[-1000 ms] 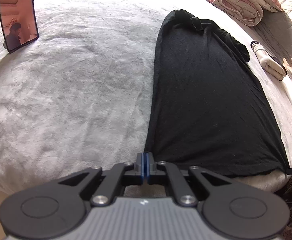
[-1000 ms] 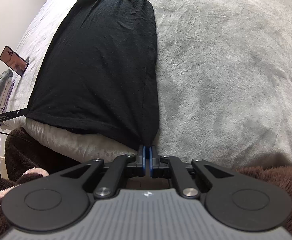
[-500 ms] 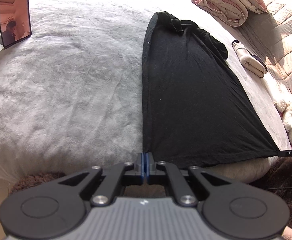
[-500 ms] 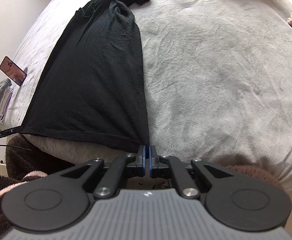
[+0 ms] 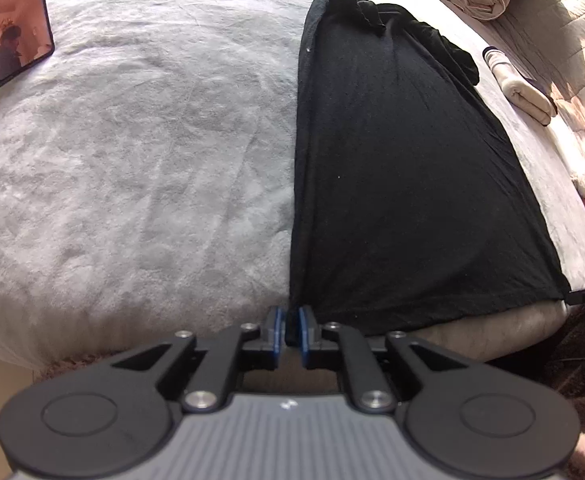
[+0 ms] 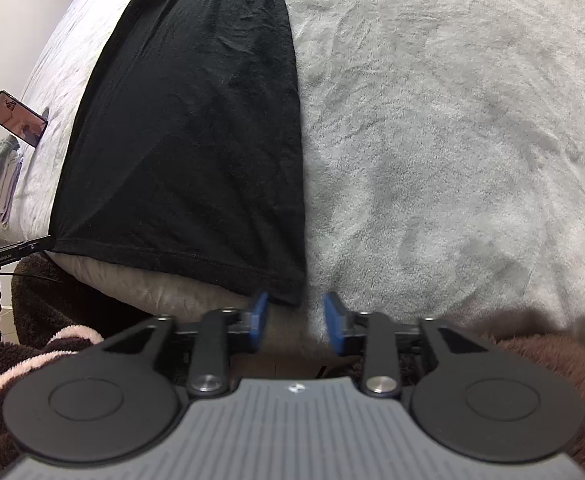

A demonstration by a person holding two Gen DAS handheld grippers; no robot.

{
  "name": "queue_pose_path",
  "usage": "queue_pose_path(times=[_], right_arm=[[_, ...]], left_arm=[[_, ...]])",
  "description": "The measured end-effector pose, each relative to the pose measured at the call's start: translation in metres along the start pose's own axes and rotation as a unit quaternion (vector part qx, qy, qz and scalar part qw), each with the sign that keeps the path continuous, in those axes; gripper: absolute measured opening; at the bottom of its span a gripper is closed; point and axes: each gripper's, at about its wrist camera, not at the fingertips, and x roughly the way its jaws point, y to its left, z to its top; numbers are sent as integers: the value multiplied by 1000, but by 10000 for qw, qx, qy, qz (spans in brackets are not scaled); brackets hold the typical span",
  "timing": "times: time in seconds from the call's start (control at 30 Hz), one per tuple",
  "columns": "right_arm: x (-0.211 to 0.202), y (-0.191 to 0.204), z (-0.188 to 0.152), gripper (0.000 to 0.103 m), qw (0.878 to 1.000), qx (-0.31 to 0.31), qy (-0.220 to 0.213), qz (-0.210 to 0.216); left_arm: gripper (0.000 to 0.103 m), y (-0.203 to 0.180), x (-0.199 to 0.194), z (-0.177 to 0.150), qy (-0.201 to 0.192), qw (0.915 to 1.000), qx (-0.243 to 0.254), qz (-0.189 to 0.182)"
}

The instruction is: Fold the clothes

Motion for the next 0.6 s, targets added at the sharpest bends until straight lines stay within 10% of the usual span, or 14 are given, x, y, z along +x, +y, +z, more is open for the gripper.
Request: queue_pose_path(times=[0.6], right_arm=[[-6, -18, 101, 65, 9949, 1, -1007, 66]], left_arm=[[39, -25, 69, 151, -679, 9960, 558, 180]])
